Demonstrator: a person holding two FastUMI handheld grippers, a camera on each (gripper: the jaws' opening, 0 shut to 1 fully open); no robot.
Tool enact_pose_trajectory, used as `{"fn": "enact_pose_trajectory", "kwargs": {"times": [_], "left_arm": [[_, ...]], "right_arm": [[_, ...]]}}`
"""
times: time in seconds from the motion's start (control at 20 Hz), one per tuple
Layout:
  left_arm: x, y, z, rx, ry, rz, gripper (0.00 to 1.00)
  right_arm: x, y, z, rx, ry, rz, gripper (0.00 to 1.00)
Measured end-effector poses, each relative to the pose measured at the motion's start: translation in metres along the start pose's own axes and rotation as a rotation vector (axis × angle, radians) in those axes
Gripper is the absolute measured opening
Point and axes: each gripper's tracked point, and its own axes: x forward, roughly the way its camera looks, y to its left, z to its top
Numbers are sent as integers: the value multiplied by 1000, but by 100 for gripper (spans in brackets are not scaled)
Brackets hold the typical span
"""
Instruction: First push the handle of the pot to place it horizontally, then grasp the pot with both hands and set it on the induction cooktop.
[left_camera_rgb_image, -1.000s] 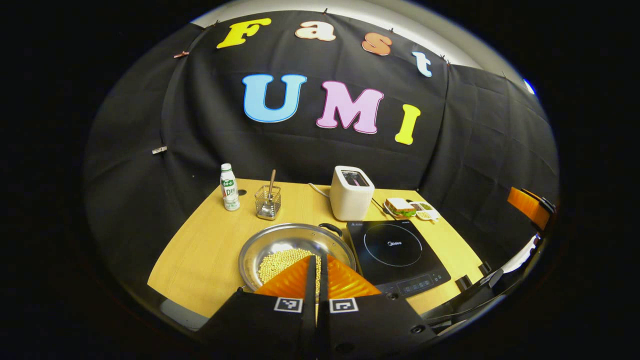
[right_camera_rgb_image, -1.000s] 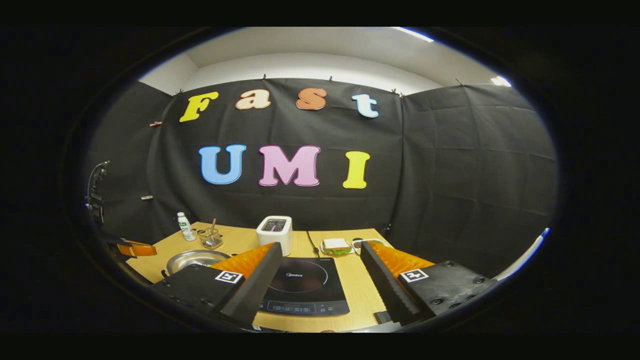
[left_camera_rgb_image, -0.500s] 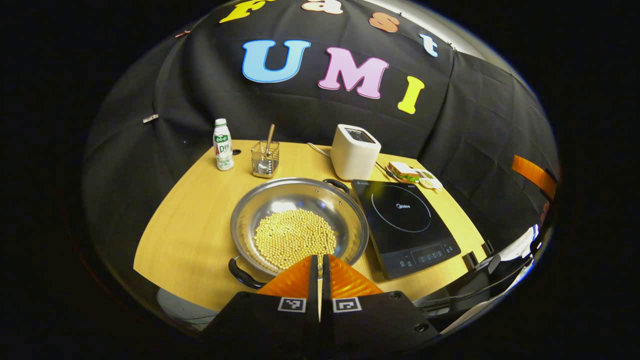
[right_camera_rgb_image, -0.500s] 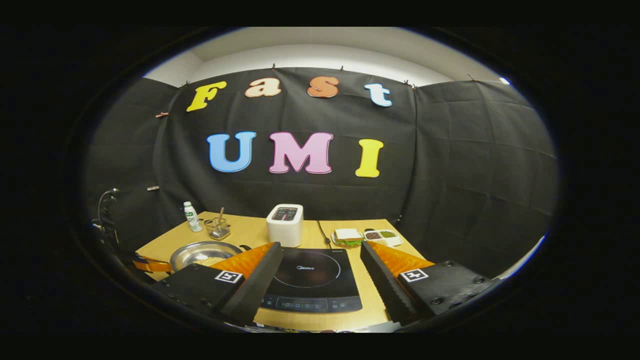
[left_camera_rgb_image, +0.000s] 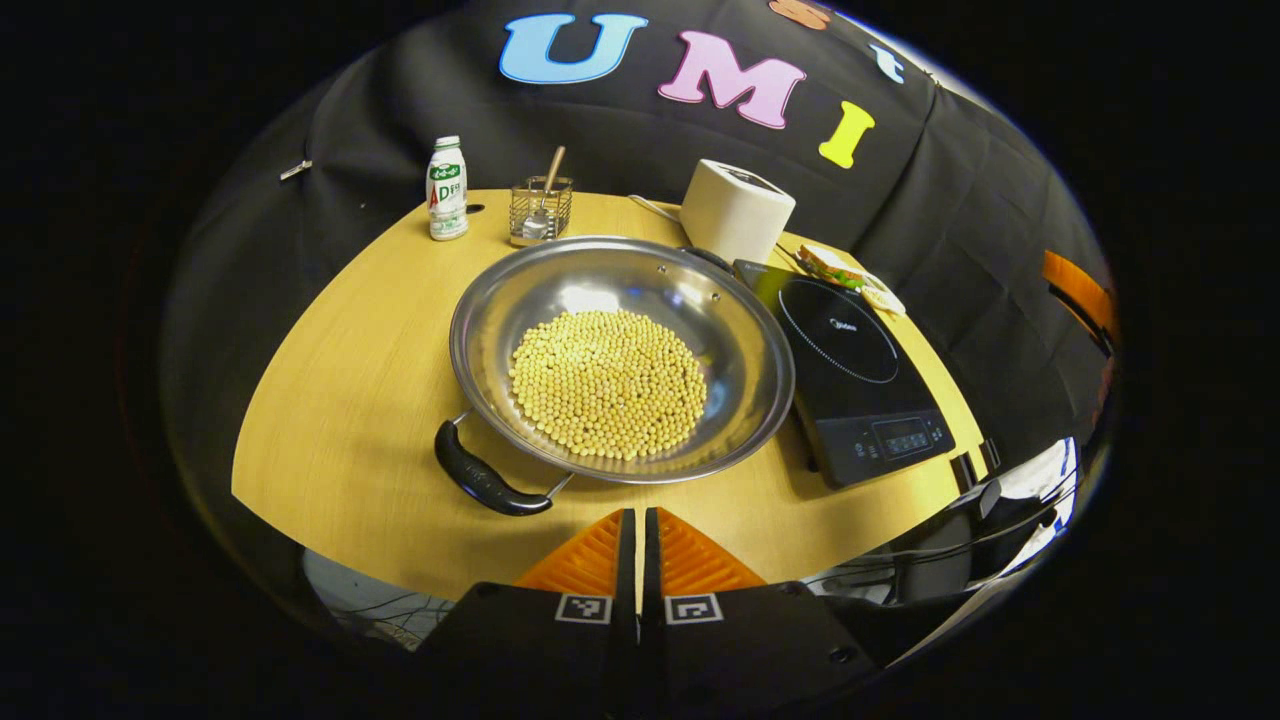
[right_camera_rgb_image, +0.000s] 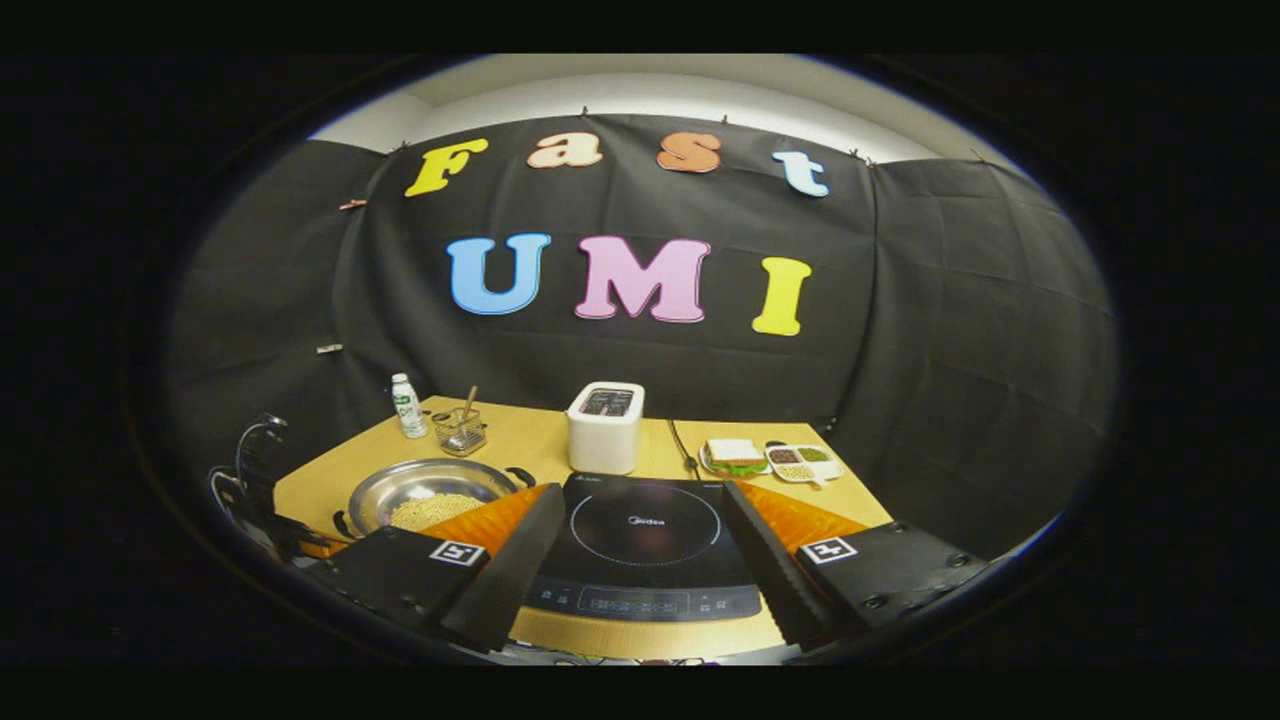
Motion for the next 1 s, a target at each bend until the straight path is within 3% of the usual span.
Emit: {"fn": "enact_pose_trajectory", "kwargs": {"times": [0.5, 1.0], "left_arm": [[23, 24, 10, 29, 73, -5, 5], [27, 72, 18, 42, 103, 67, 5]], "right_arm": [[13, 15, -14, -18, 34, 22, 98], [38, 18, -18, -11, 55, 18, 98]]}}
